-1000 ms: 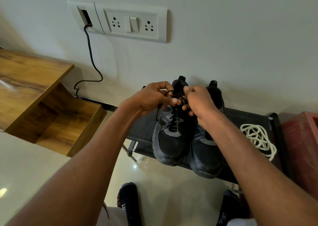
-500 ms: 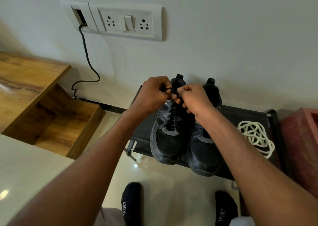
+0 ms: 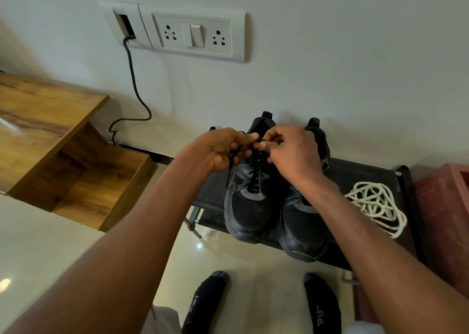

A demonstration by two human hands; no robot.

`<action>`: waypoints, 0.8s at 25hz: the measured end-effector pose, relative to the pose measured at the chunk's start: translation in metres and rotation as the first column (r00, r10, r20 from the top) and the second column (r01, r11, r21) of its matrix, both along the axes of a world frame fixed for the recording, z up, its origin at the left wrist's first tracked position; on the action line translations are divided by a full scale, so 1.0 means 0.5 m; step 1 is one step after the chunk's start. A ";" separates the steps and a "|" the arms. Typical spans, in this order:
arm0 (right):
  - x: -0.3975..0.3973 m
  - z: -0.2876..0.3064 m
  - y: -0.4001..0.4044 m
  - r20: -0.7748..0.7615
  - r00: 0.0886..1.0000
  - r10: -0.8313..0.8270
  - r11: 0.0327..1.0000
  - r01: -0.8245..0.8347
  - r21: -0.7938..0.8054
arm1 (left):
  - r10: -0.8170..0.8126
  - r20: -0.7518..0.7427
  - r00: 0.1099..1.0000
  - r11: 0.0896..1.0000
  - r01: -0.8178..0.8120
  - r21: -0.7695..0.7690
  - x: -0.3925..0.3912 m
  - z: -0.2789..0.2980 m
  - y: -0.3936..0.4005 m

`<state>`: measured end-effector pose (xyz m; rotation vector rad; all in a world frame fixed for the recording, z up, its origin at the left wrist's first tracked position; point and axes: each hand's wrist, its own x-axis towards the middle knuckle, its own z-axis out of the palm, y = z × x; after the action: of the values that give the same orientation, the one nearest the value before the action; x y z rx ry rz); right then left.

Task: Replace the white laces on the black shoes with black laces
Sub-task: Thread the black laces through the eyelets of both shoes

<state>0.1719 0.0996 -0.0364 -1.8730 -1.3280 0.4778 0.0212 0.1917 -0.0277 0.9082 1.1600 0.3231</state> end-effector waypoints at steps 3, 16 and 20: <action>0.019 0.020 -0.016 0.130 0.976 -0.174 0.985 0.174 0.015 | 0.096 -0.035 0.995 0.994 -0.094 0.049 -0.011 -0.003 0.005; 0.061 0.024 -0.069 0.394 0.863 -0.316 0.889 0.414 -0.195 | 0.533 -0.009 0.846 0.837 -0.525 0.156 0.002 -0.056 -0.009; 0.059 0.049 -0.092 0.481 0.877 -0.009 0.963 0.136 -0.232 | 0.367 -0.334 0.868 0.877 -0.203 0.435 -0.029 -0.052 -0.009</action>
<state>0.2013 0.0537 -0.0117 -2.3573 -1.5578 0.1521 0.0066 0.1874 -0.0539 1.1842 1.6680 0.6513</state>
